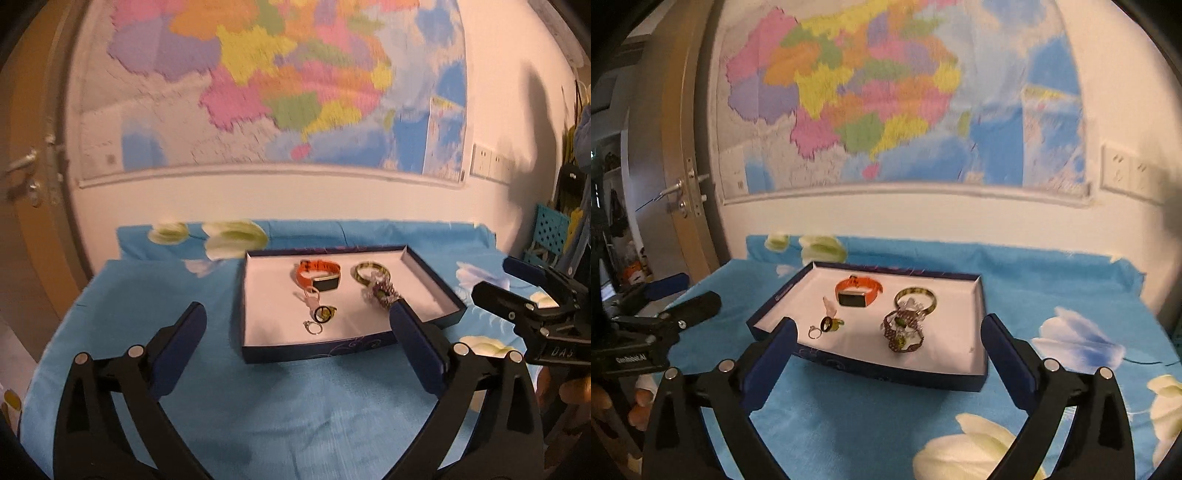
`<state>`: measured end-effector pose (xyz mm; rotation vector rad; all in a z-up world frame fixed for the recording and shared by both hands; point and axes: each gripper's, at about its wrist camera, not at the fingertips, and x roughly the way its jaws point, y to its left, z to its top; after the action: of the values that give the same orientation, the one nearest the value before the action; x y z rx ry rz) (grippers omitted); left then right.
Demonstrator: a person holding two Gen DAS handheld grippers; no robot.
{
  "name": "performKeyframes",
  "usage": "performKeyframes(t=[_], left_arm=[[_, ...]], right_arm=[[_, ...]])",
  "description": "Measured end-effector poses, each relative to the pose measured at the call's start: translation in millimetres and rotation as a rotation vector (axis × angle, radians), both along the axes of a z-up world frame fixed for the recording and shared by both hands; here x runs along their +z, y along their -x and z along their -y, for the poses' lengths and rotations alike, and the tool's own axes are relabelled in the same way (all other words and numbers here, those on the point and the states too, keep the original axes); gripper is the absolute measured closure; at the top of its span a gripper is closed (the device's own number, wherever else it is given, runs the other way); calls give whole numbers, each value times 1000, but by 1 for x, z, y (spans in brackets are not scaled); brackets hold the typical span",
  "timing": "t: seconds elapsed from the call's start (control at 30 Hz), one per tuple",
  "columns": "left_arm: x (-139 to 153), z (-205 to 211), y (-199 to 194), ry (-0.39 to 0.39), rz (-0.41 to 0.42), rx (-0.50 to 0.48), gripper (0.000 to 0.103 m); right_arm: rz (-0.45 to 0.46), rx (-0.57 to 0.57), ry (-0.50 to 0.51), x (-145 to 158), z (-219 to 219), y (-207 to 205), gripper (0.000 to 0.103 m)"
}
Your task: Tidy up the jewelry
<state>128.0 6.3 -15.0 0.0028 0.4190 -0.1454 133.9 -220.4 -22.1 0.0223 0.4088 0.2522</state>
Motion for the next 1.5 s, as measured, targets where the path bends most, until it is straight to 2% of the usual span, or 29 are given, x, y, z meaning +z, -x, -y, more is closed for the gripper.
performKeyframes(t=[0.1, 0.3, 0.63, 1.5], left_arm=[[4, -1, 17, -2, 30, 25, 5], [6, 2, 42, -17, 72, 51, 5], [2, 6, 63, -10, 78, 40, 5], [5, 1, 87, -4, 106, 63, 5]], right_arm=[[35, -12, -9, 4, 0, 17, 7], [41, -16, 5, 0, -2, 37, 7], [35, -17, -6, -8, -3, 59, 7], [44, -9, -6, -6, -7, 71, 7]])
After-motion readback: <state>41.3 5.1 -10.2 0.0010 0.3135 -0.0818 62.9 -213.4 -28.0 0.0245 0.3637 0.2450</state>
